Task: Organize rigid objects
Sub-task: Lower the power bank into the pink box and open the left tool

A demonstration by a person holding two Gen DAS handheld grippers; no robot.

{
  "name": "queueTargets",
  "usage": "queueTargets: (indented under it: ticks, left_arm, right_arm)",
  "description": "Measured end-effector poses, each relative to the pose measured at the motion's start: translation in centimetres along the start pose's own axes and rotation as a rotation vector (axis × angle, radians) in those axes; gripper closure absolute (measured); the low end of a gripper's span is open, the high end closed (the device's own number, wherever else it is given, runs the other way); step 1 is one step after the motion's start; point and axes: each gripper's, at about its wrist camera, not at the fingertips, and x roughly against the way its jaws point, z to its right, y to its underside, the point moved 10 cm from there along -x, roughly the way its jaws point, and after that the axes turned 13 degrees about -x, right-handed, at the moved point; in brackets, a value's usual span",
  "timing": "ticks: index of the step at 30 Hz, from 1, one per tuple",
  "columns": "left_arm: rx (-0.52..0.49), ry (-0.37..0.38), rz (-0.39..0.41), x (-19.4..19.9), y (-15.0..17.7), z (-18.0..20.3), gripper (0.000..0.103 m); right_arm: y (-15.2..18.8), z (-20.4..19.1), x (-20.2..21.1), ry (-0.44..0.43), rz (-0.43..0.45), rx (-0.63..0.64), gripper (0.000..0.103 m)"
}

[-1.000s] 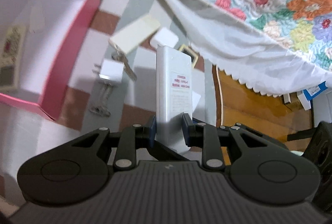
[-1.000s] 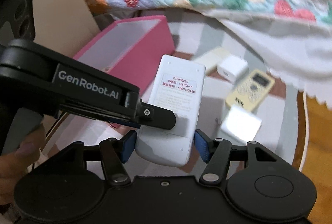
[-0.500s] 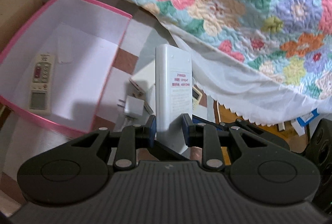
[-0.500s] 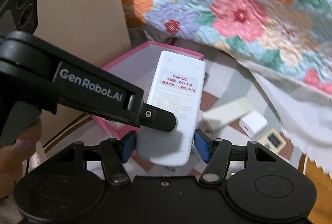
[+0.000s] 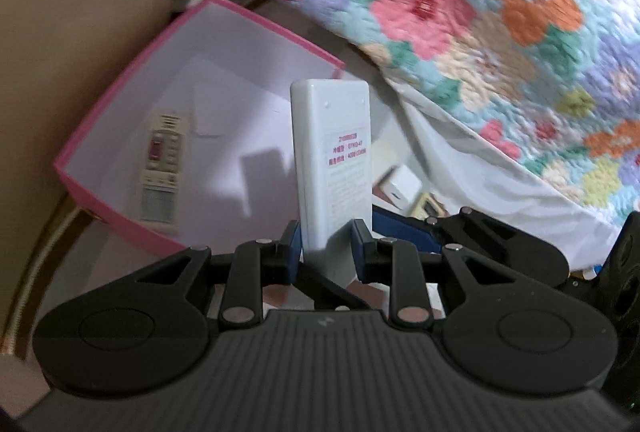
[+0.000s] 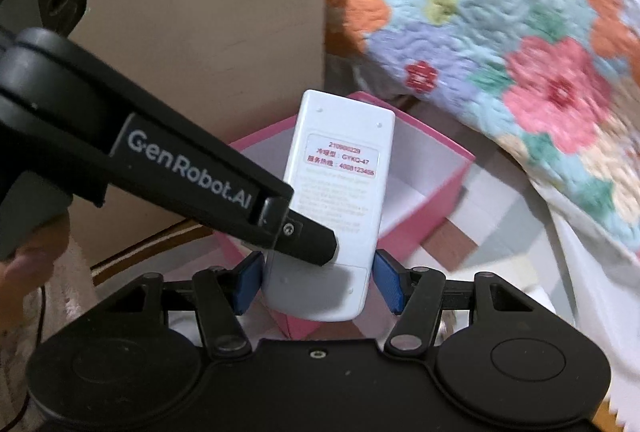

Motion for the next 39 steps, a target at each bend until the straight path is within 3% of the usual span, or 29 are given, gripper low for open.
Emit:
queueTargets:
  ticks: [6,11,16,22,26,34,36,39]
  left_arm:
    - [0.052,-0.030,-0.080,-2.0,-1.8,-5.1,0.078]
    - [0.100,-0.017,-0.160,-5.4,-2.9,-8.1,0.078]
    - [0.060,-0.049,-0.208,-8.2,-2.9,-8.8,0.077]
    - [0.067,-0.050,-0.234,-9.5,-1.8,-9.4,0.076]
    - [0.066,-0.167,-0.259,-9.8,-1.1,-10.8,0.067]
    - [0.028,-0.150,-0.251,-7.3,-1.5,-8.7,0.061]
    - [0.010,-0.157,-0.260,-6.6,-1.8,-7.8,0.051]
    - [-0.050,-0.200,-0.277,-5.3,-1.8,-6.5,0.045]
  right_arm:
    - [-2.2,-2.1,-4.8,-0.034,-0.098,0.019,0.040]
    - [-3.1,-2.9,-9.4,0.012,-0.196,0.002,0.040]
    - [-2.6,-2.1,-12.4,0.057,-0.299,-0.143,0.040]
    - [-1.0,-1.4,-13.7,0.069,-0.327,-0.206,0.040]
    - [-0.9,-1.5,-13.8,0.068,-0.307,-0.194,0.040]
    - [-1.2,-1.7,-9.8,-0.030,-0.236,-0.225,0.039]
    - [-1.3,-1.8,-7.7,-0.064,-0.204,-0.235,0.039]
    - [-1.3,-1.7,-4.5,-0.087,-0.157,-0.215,0.039]
